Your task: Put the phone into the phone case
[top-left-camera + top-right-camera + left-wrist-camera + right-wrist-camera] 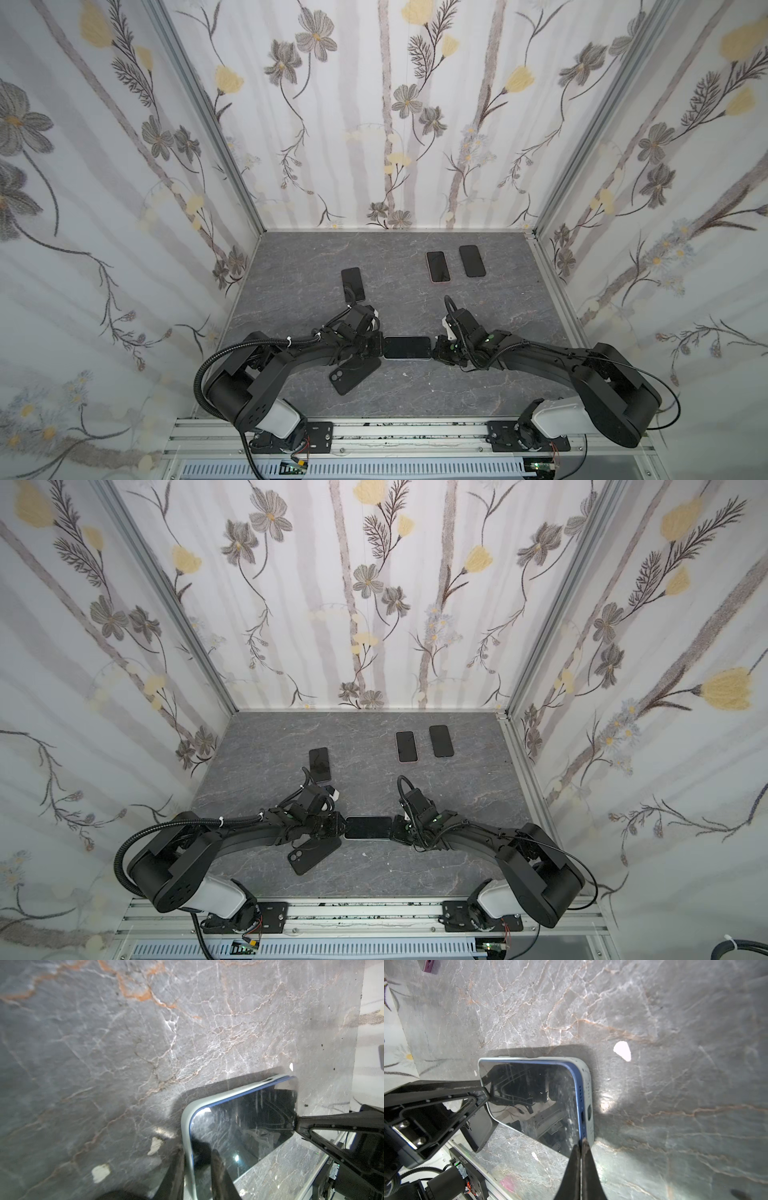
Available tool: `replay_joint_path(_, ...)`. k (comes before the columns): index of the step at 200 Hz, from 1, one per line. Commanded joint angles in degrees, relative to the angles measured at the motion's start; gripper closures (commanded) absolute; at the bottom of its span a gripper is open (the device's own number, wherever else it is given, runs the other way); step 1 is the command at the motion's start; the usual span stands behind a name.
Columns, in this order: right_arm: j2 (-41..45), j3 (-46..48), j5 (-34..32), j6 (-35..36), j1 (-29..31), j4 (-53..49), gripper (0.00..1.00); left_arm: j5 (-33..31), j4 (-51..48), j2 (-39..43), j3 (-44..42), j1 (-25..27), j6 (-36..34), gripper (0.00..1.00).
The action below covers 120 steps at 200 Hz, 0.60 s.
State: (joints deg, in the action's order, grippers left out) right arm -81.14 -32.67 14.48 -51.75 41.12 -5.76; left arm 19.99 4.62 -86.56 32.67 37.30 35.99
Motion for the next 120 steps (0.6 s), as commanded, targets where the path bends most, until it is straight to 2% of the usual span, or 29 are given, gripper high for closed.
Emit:
replay_joint_path(1, -1.8, 0.6, -4.5, 1.1, 0.4, -8.0, 0.96, 0.9, 0.7, -0.6, -0.1, 0.2, -0.8, 0.76)
replay_joint_path(92, -4.9, -1.7, -5.3, 2.4, 1.0, -9.0, 0.96, 0.4, -0.5, -0.7, 0.8, 0.1, -2.0, 0.76)
replay_joint_path(120, -2.4, -5.9, -6.9, 3.3, 1.0, -12.1, 0.88, -0.5, -2.2, 0.4, 2.5, -0.4, -2.8, 0.76)
